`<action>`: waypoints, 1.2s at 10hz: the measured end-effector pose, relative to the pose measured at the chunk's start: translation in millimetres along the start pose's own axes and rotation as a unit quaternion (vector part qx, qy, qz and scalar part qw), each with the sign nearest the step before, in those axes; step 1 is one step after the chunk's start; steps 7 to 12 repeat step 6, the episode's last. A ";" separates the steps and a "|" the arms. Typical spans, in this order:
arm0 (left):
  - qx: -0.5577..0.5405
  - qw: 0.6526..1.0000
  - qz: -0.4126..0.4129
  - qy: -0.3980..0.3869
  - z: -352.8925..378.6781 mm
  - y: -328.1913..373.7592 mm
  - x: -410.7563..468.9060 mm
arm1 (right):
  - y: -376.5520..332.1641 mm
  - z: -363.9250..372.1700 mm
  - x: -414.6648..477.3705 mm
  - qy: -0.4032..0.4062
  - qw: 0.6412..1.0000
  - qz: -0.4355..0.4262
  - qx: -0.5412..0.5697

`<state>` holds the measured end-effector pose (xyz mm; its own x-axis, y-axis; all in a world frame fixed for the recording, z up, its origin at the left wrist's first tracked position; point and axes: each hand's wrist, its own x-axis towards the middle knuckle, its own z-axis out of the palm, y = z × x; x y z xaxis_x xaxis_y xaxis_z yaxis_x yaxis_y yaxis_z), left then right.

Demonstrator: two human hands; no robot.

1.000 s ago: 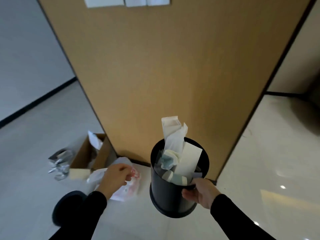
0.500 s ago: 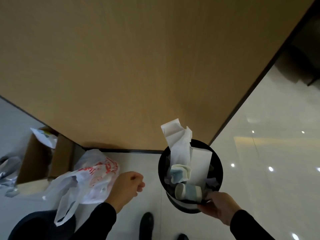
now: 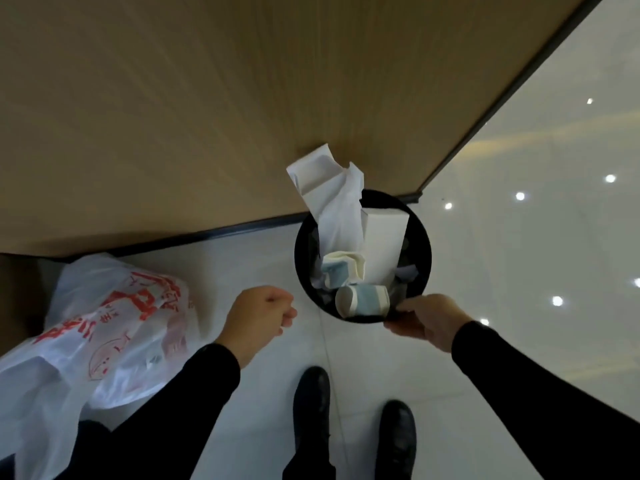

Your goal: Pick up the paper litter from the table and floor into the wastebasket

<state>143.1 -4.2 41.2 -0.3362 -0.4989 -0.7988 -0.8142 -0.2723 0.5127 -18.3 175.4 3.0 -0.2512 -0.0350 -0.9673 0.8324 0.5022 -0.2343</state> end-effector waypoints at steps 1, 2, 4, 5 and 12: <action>0.009 1.000 -0.007 -0.002 8.5 -12.8 28.6 | 8.9 2.2 35.9 -0.005 1.000 0.003 -0.016; 0.018 1.000 -0.017 -0.002 13.8 -26.2 45.8 | 16.6 5.9 65.1 -0.010 0.999 0.004 -0.033; 0.039 0.999 -0.035 0.003 18.3 -53.2 56.7 | 37.8 8.6 99.9 -0.010 1.000 0.010 -0.027; 0.046 0.998 -0.031 0.008 21.2 -53.3 58.8 | 44.5 12.0 105.3 -0.021 1.000 0.003 -0.003; 0.068 0.997 -0.016 0.012 31.7 -39.9 48.7 | 45.0 0.8 88.4 -0.003 1.000 -0.011 -0.001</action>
